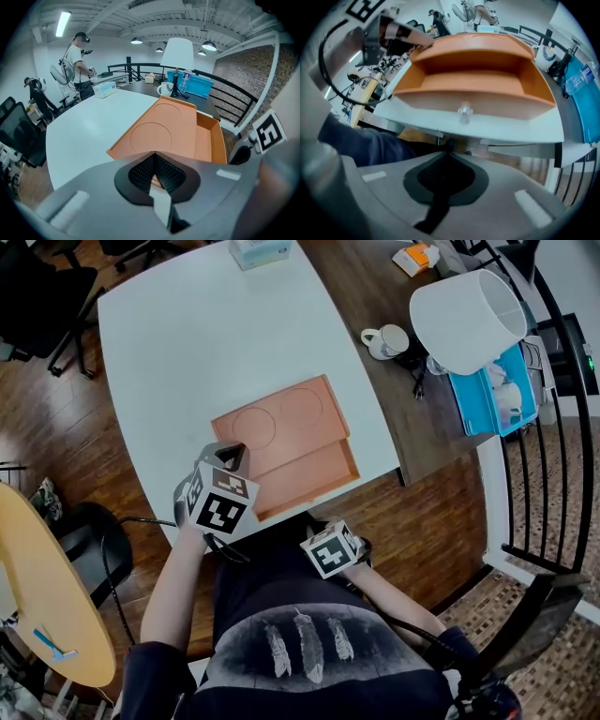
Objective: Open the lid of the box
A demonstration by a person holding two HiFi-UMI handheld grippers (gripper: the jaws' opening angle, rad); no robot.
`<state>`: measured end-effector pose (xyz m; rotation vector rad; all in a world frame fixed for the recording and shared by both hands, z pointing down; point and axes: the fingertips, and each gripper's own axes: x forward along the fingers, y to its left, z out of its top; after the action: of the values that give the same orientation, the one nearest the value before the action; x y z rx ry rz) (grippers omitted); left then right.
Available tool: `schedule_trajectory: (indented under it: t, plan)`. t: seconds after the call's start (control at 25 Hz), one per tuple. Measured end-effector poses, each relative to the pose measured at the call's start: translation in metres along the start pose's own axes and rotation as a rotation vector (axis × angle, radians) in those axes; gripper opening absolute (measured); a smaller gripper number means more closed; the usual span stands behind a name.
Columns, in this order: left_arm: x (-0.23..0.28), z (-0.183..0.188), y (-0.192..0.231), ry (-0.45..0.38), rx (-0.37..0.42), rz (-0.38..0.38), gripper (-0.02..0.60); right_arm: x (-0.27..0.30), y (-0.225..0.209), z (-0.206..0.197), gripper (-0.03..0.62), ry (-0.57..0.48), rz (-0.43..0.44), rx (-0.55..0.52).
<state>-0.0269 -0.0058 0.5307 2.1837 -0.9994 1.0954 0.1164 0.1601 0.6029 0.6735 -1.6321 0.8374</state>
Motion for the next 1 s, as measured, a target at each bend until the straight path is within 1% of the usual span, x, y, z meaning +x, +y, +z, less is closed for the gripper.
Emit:
schedule_trajectory:
  t: [0.08,0.16,0.2,0.24,0.28,0.32,0.4,0.48,0.52,0.56,0.64,0.72,0.76,0.84,0.92,1.0]
  plan:
    - [0.0,0.001,0.0,-0.004,0.009,0.001,0.017,-0.004,-0.002,-0.006,0.003,-0.051,-0.017,0.013]
    - [0.001,0.002,0.001,-0.002,0.013,-0.005,0.017,-0.021,-0.016,0.012,0.003,-0.155,-0.052,0.028]
    - [0.001,0.002,0.002,0.001,0.012,-0.006,0.017,-0.028,-0.021,0.024,0.005,-0.202,-0.056,0.037]
    - [0.001,0.001,0.001,0.004,0.011,-0.007,0.017,-0.033,-0.024,0.036,0.042,-0.232,-0.047,0.045]
    - [0.001,0.0,0.0,0.007,0.012,-0.006,0.017,-0.033,-0.024,0.044,0.112,-0.238,-0.033,0.049]
    - [0.001,-0.001,-0.001,0.01,0.015,-0.005,0.017,-0.029,-0.023,0.049,0.143,-0.223,-0.023,0.048]
    - [0.001,-0.001,-0.003,0.021,0.028,-0.001,0.017,-0.019,-0.019,0.053,0.143,-0.178,-0.017,0.04]
    - [0.001,-0.001,-0.004,0.035,0.058,0.006,0.017,-0.014,-0.017,0.053,0.137,-0.154,-0.037,0.043]
    - [0.002,0.0,-0.004,0.042,0.082,0.013,0.017,-0.013,-0.018,0.054,0.101,-0.145,-0.059,0.039]
    - [0.002,0.001,-0.004,0.049,0.111,0.02,0.017,-0.013,-0.02,0.054,0.071,-0.137,-0.081,0.024]
    - [0.003,0.0,-0.004,0.066,0.163,0.037,0.017,-0.012,-0.02,0.054,0.067,-0.12,-0.107,-0.029]
    - [0.003,-0.001,-0.003,0.074,0.177,0.05,0.017,-0.012,-0.018,0.053,0.066,-0.107,-0.137,-0.084]
    - [0.003,-0.002,-0.003,0.072,0.161,0.051,0.017,-0.012,-0.017,0.053,0.064,-0.106,-0.153,-0.102]
    - [0.002,-0.002,-0.002,0.048,0.086,0.041,0.017,-0.013,-0.017,0.052,0.063,-0.116,-0.168,-0.101]
    - [0.001,0.001,0.0,-0.004,-0.022,0.034,0.017,-0.013,-0.017,0.052,0.063,-0.133,-0.154,-0.05]
    - [0.001,0.006,0.003,-0.075,-0.106,0.055,0.017,-0.013,-0.017,0.052,0.063,-0.155,-0.124,0.034]
